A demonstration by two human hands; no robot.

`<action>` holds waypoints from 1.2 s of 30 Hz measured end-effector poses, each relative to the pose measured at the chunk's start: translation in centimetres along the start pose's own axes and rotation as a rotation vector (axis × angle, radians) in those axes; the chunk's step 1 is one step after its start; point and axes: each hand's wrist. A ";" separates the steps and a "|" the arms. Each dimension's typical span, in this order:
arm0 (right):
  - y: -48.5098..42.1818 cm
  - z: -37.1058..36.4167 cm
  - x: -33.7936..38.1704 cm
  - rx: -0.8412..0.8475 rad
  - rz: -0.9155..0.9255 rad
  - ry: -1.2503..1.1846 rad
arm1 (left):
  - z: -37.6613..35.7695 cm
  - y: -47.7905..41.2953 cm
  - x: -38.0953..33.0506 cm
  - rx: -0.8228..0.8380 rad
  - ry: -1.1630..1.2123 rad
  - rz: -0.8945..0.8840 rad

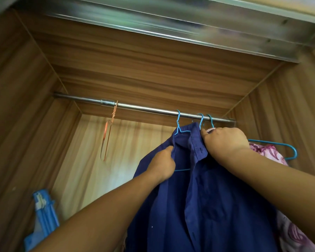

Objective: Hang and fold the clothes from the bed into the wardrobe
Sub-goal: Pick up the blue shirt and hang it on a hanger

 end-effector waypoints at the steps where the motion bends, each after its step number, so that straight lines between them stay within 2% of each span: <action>1: 0.3 0.2 0.2 -0.012 -0.018 -0.012 | -0.1 0.5 0.1 0.000 0.004 0.000; 4: 1.5 0.9 1.2 -0.088 -0.054 0.046 | 0.1 1.4 0.4 -0.008 0.014 0.001; 6: 2.0 1.0 1.7 -0.195 -0.030 0.080 | 0.5 1.9 0.3 -0.019 0.036 -0.013; 8: 2.2 0.9 2.2 -0.233 0.030 0.022 | 0.9 2.7 0.1 -0.024 0.071 -0.046; 12: 2.8 0.9 3.9 -0.201 0.210 -0.187 | 1.2 4.8 -0.5 -0.026 0.172 -0.072; 17: 4.1 1.1 6.5 -0.057 0.207 -0.473 | 2.7 6.2 -0.7 0.007 0.112 -0.067; 19: 5.6 1.4 7.2 -0.029 0.187 -0.490 | 2.9 7.7 0.0 0.071 0.081 -0.032; 23: 10.4 2.6 9.3 -0.146 0.251 -0.407 | 2.8 12.4 2.3 0.193 0.018 0.061; 24: 11.9 2.8 10.0 -0.111 0.272 -0.448 | 2.8 13.7 2.9 0.246 -0.001 0.090; 27: 16.0 3.2 11.8 0.218 0.224 -0.619 | 3.2 17.6 5.0 0.377 -0.118 0.167; 28: 17.4 3.1 12.0 0.230 0.222 -0.604 | 3.4 19.1 5.7 0.412 -0.162 0.185; 31: 21.5 3.7 12.6 0.120 0.290 -0.478 | 4.5 23.5 7.4 0.554 -0.324 0.207; 33: 24.5 3.7 13.3 0.140 0.290 -0.570 | 5.5 26.2 7.9 0.633 -0.454 0.236; 36: 28.7 3.3 14.2 0.463 0.253 -0.831 | 7.2 30.0 7.8 0.716 -0.594 0.294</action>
Point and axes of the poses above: each hand's wrist, its own y-axis away from the middle knuckle, its own z-axis out of the back of the hand, x = y × z, and after that the axes turned 9 degrees about -x, right-handed
